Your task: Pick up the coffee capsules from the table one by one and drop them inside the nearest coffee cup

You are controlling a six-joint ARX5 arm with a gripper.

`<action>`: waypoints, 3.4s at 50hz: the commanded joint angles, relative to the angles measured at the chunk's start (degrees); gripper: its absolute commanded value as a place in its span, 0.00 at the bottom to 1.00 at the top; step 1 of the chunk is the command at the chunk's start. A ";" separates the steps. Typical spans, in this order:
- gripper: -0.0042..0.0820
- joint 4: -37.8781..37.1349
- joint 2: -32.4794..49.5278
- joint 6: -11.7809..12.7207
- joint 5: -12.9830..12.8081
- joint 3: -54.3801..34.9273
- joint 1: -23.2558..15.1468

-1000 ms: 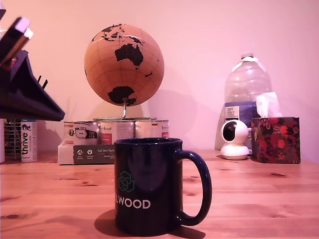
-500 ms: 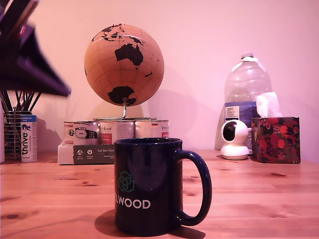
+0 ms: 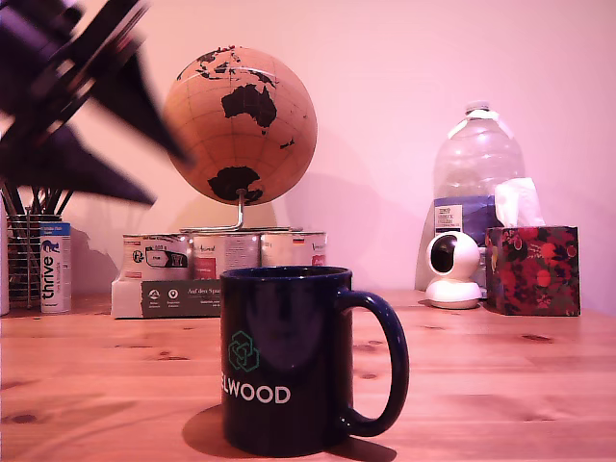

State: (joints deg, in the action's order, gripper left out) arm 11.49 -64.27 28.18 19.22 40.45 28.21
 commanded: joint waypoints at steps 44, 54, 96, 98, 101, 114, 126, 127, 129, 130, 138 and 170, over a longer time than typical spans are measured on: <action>0.70 13.86 -23.67 11.10 -5.46 18.05 1.25; 0.68 15.61 -27.21 12.94 -8.72 20.35 3.13; 0.69 21.07 -43.58 16.66 -12.74 36.33 4.61; 0.69 21.20 -44.33 17.05 -12.74 37.03 4.72; 0.69 21.79 -45.68 17.05 -12.90 38.34 4.98; 0.68 23.69 -49.94 17.46 -13.11 42.03 5.25; 0.68 24.33 -52.46 17.46 -13.75 43.19 5.22; 0.68 24.50 -52.54 17.46 -13.77 43.19 5.22; 0.68 24.61 -52.87 17.44 -13.94 43.19 5.22; 0.68 24.59 -53.13 17.44 -13.99 43.19 5.22; 0.68 24.24 -54.62 17.46 -13.73 43.25 5.20; 0.32 24.94 -55.43 16.31 -13.59 43.28 5.18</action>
State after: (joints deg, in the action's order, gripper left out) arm 36.47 -118.06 45.08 5.30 83.46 33.26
